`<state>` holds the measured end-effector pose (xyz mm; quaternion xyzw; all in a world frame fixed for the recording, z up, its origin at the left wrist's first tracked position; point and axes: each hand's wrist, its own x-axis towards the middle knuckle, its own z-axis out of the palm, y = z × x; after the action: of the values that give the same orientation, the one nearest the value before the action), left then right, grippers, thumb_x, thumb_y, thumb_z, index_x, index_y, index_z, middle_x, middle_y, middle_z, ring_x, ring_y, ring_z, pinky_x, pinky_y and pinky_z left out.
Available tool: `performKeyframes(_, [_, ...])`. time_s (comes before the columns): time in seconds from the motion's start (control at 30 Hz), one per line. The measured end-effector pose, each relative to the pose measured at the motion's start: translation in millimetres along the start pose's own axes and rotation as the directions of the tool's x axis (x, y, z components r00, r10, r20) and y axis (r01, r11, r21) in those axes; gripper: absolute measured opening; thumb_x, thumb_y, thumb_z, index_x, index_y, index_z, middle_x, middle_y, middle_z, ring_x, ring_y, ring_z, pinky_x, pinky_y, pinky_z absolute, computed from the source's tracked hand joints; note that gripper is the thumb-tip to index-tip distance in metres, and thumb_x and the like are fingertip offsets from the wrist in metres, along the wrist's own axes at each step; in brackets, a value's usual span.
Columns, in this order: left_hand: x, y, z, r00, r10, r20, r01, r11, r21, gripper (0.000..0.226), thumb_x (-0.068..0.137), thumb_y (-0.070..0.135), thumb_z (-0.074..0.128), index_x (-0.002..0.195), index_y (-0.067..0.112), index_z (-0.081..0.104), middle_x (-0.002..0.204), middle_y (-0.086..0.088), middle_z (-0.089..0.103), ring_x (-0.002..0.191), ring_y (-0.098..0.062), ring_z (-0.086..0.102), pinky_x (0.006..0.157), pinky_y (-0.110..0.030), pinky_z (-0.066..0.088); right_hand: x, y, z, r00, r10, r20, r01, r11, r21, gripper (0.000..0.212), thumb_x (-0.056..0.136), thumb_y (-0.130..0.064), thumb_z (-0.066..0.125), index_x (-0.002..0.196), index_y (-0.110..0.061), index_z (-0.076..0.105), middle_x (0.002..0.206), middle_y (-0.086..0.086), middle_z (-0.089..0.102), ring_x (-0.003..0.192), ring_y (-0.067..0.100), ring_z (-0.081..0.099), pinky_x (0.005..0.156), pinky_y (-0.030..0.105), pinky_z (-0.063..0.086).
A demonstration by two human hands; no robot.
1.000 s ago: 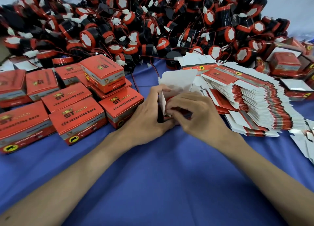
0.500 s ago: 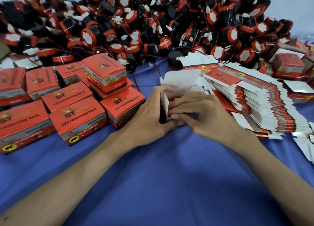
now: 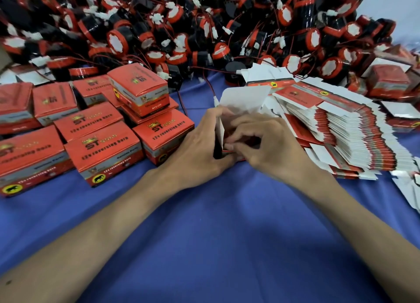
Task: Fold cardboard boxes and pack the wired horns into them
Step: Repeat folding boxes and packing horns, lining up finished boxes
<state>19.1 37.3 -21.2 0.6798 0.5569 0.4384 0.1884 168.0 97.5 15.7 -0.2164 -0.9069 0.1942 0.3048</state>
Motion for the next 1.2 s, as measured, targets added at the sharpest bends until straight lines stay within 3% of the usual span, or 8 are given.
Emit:
performKeyframes(0.1, [-1,-3,0,1.000,-0.019,0.009,0.019,1.000,0.010,0.069,0.077,0.015,0.074,0.123,0.035,0.026,0.109,-0.008,0.058,0.097,-0.017,0.060,0.080,-0.043,0.050,-4,-1,-5,0.984,-0.044,0.174,0.068,0.988,-0.135,0.017,0.083,-0.019,0.065,0.079,-0.009,0.077,0.101,0.000,0.069,0.105,0.018,0.057,0.089,0.032,0.046])
performKeyframes(0.23, [-1,-7,0,1.000,-0.010,0.022,0.009,0.999,0.052,0.074,0.076,0.014,0.071,0.135,0.026,0.029,0.121,-0.002,0.053,0.102,-0.011,0.056,0.083,-0.031,0.046,-7,-3,-3,0.974,-0.120,0.191,0.174,0.938,-0.301,0.024,0.086,-0.029,0.058,0.081,-0.013,0.075,0.095,-0.003,0.065,0.106,0.021,0.056,0.079,0.042,0.052])
performKeyframes(0.37, [1,-8,1,1.000,0.021,0.015,-0.023,0.987,0.160,0.080,0.084,0.034,0.071,0.149,0.028,0.023,0.122,0.000,0.043,0.106,-0.013,0.046,0.090,-0.025,0.039,-7,13,-14,0.940,-0.289,-0.179,0.234,0.932,-0.276,0.016,0.090,-0.008,0.061,0.097,-0.001,0.073,0.105,0.010,0.070,0.099,0.026,0.067,0.085,0.038,0.054])
performKeyframes(0.5, [0,-6,2,1.000,0.028,0.009,-0.030,0.965,0.262,0.071,0.087,0.040,0.063,0.150,0.024,0.034,0.118,-0.002,0.039,0.105,-0.011,0.040,0.089,-0.011,0.029,-2,37,-27,0.846,-0.036,-0.532,-0.083,0.977,-0.198,0.019,0.088,-0.007,0.054,0.079,0.003,0.067,0.079,0.013,0.066,0.074,0.025,0.059,0.066,0.035,0.047])
performKeyframes(0.6, [1,-3,4,1.000,0.012,-0.018,-0.007,0.972,0.236,0.057,0.089,0.040,0.062,0.140,0.019,0.051,0.125,-0.006,0.044,0.113,-0.008,0.039,0.093,0.001,0.021,-5,45,-14,0.891,0.135,-0.434,-0.158,0.987,-0.017,0.028,0.089,-0.010,0.053,0.062,-0.002,0.059,0.058,0.003,0.054,0.054,0.011,0.045,0.055,0.024,0.036])
performKeyframes(0.7, [2,0,3,0.997,-0.038,-0.064,0.046,0.993,0.113,0.043,0.094,0.042,0.050,0.129,0.021,0.062,0.124,0.000,0.046,0.116,-0.007,0.044,0.099,-0.008,0.030,-5,46,-4,0.915,0.115,-0.387,-0.108,0.993,0.041,0.041,0.093,-0.014,0.053,0.053,-0.010,0.043,0.048,-0.004,0.037,0.048,0.011,0.030,0.051,0.020,0.023])
performKeyframes(0.93, [4,3,3,0.992,-0.010,-0.125,0.027,0.991,0.133,0.027,0.094,0.014,0.060,0.120,0.010,0.068,0.125,-0.013,0.055,0.116,-0.019,0.052,0.099,-0.024,0.040,-9,43,9,0.937,0.029,-0.347,-0.013,0.999,0.046,0.004,0.084,0.000,0.069,0.081,0.003,0.070,0.084,0.009,0.067,0.079,0.018,0.062,0.074,0.022,0.046])
performKeyframes(1.2, [4,5,3,0.984,0.022,-0.176,0.006,0.987,0.160,0.035,0.087,0.024,0.056,0.117,0.010,0.066,0.117,-0.006,0.058,0.107,-0.010,0.051,0.091,-0.015,0.038,-13,37,4,0.960,-0.021,-0.278,0.013,1.000,-0.029,0.006,0.081,-0.002,0.071,0.081,0.000,0.076,0.086,0.008,0.072,0.085,0.024,0.065,0.081,0.034,0.050])
